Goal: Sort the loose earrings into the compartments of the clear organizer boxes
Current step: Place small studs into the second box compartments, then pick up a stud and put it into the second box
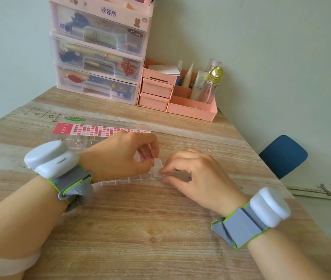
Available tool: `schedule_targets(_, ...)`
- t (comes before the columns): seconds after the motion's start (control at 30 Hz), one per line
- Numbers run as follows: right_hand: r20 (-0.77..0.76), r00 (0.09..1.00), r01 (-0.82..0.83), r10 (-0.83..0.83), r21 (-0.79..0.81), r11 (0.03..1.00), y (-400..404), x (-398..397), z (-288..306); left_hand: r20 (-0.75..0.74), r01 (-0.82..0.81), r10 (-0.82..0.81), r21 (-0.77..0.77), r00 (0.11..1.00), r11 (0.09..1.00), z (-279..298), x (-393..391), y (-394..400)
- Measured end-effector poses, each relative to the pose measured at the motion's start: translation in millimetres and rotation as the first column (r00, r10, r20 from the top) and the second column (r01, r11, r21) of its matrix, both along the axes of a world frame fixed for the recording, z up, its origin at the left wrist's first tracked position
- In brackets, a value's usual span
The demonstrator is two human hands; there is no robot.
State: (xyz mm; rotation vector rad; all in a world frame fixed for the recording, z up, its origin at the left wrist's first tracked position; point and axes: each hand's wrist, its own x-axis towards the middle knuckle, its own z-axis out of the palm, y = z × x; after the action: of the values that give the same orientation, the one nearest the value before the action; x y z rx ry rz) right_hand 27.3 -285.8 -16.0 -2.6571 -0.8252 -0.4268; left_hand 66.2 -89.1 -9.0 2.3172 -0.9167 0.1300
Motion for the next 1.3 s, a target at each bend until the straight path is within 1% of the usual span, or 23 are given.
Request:
schedule_targets(0.17,0.161,0.985,-0.046,0.067,-0.128,0.991,4.7,0.3,0.7,0.020,0.014,-0.014,-0.003,1.000,1.000,0.0,0.9,-1.2)
schedule_targets(0.27,0.212,0.973,-0.053,0.093,-0.183,0.982,7.6,-0.3,0.8,0.031,0.020,-0.020,-0.008,0.999,1.000,0.3,0.9,-1.6)
schedule_targets(0.37,0.228,0.969,-0.049,0.097,-0.206,0.977,8.6,-2.3,0.5,0.050,0.023,-0.022,-0.014,0.999,1.000,1.0,1.1,-2.6)
schedule_targets(0.47,0.180,0.979,-0.062,0.096,-0.189,0.980,5.7,-0.9,2.5,0.056,0.027,-0.026,-0.021,0.998,0.999,0.8,1.0,-2.1)
schedule_targets(0.5,0.142,0.985,-0.069,0.092,-0.158,0.985,4.6,-0.6,3.8,0.057,0.032,-0.031,-0.019,0.998,0.999,0.8,0.9,-1.4)
schedule_targets(0.57,0.028,0.998,-0.059,0.060,-0.030,0.998,1.5,-2.2,6.8,0.064,0.047,-0.046,-0.006,0.997,0.999,1.6,0.8,0.1)
schedule_targets(0.6,-0.021,0.999,-0.035,0.036,0.046,0.998,-0.4,-3.2,8.3,0.067,0.052,-0.052,0.004,0.996,0.999,2.7,0.6,1.2)
schedule_targets(0.67,-0.064,0.997,0.042,-0.032,0.163,0.986,-6.7,-5.6,11.8,0.073,0.053,-0.055,0.025,0.996,0.998,4.8,0.4,3.9)
schedule_targets(0.8,-0.111,0.971,0.238,-0.212,0.330,0.914,-27.5,-5.9,18.2,0.107,0.041,-0.048,0.067,0.993,0.997,10.0,-0.7,8.7)
schedule_targets(0.87,-0.147,0.955,0.295,-0.257,0.383,0.875,-37.8,-5.2,18.9,0.134,0.037,-0.049,0.090,0.990,0.995,11.6,-0.9,9.2)
schedule_targets(0.97,-0.200,0.938,0.340,-0.282,0.385,0.858,-45.8,-5.2,16.7,0.111,0.027,-0.038,0.100,0.993,0.995,12.8,-2.7,7.9)
schedule_targets(1.1,-0.246,0.927,0.356,-0.284,0.332,0.873,-46.8,-4.4,11.0,0.066,0.033,-0.037,0.051,0.997,0.998,14.1,-4.0,0.4)
schedule_targets(1.3,-0.240,0.919,0.366,-0.313,0.218,0.905,-48.0,5.6,-2.8,0.077,-0.018,0.011,0.091,0.997,0.996,22.4,-3.1,-20.6)
